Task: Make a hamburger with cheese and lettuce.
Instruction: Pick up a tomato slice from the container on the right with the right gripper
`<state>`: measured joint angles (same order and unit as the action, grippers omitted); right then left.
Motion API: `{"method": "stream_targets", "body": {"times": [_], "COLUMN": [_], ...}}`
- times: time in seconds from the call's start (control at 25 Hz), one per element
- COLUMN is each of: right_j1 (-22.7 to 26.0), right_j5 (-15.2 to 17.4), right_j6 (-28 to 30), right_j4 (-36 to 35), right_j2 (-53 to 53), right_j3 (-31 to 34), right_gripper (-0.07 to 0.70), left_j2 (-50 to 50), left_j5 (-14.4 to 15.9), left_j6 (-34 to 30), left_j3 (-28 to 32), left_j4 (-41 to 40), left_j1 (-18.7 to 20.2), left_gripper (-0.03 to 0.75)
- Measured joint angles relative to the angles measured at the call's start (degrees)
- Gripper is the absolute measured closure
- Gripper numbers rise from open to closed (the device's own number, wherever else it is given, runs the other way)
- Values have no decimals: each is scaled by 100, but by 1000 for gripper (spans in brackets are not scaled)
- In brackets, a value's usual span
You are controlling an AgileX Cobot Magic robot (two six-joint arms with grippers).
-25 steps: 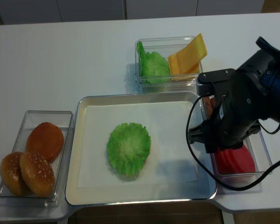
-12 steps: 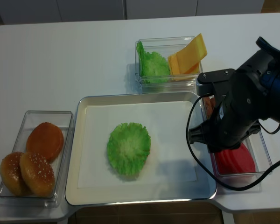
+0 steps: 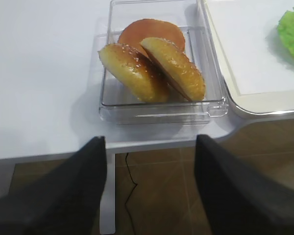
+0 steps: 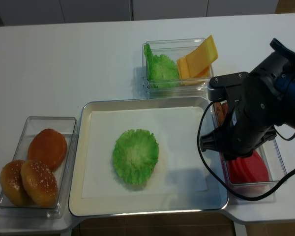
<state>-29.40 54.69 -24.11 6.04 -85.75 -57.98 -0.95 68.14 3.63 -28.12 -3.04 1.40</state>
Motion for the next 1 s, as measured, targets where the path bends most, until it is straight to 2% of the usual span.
{"method": "stream_targets", "body": {"times": [0.48,0.76,1.0], "right_j1": [0,0,0], "right_j5": [70,285,624], "right_j6": [28,17,17], "right_j4": [0,-47,-47], "right_j2": [294,853,1262], "right_j3": [0,-117,-588], "right_gripper": [561,561,561], "left_j2": [0,0,0], "left_j5": [0,0,0], "left_j6": [0,0,0], "left_j3": [0,0,0], "left_j4": [0,0,0], "left_j1": [0,0,0], "left_gripper": [293,293,293]}}
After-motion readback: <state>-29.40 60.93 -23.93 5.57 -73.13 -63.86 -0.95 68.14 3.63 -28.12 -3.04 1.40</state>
